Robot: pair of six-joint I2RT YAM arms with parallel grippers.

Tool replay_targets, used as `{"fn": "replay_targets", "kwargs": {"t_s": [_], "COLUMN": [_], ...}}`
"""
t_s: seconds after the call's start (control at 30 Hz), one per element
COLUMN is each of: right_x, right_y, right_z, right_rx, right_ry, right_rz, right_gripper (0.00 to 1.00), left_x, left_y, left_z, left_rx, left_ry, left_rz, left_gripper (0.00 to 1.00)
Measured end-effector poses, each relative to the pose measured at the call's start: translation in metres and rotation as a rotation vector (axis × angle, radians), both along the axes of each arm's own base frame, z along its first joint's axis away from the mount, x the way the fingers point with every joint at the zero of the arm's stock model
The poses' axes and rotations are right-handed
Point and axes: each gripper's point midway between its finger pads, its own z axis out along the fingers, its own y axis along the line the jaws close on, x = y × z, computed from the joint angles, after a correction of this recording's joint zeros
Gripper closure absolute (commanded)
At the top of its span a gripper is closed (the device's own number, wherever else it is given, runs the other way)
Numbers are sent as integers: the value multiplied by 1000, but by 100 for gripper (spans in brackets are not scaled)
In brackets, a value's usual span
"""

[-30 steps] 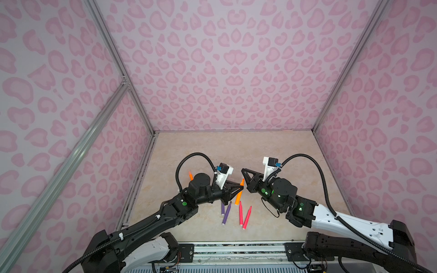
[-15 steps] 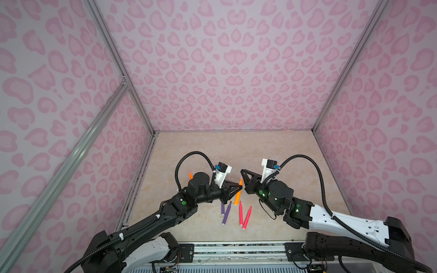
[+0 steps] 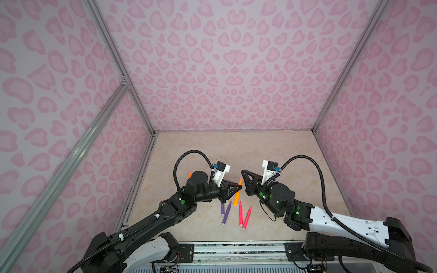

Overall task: Insert pens into pen caps
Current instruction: Put on the pen cap to the pen.

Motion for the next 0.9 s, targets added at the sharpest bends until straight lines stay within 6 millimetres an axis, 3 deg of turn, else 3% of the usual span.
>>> {"fn": "replay_targets", "kwargs": {"t_s": [0.2,0.73,0.9], "right_x": [6,11,7], "right_y": [-8,12,10], "right_z": [-1,-3,-3], "right_rx": [12,-23,-17], "right_ry": [3,33,28], "right_rz": [5,33,35], "right_gripper": [100,100,100], "left_x": [3,3,1], "left_y": [-4,-6,-5], "left_z": [1,-2,-1], "left_rx": [-6,10,12], "left_ry": [-5,-2,0], "left_rz": [-4,-5,-7], "left_gripper": [97,97,97]}}
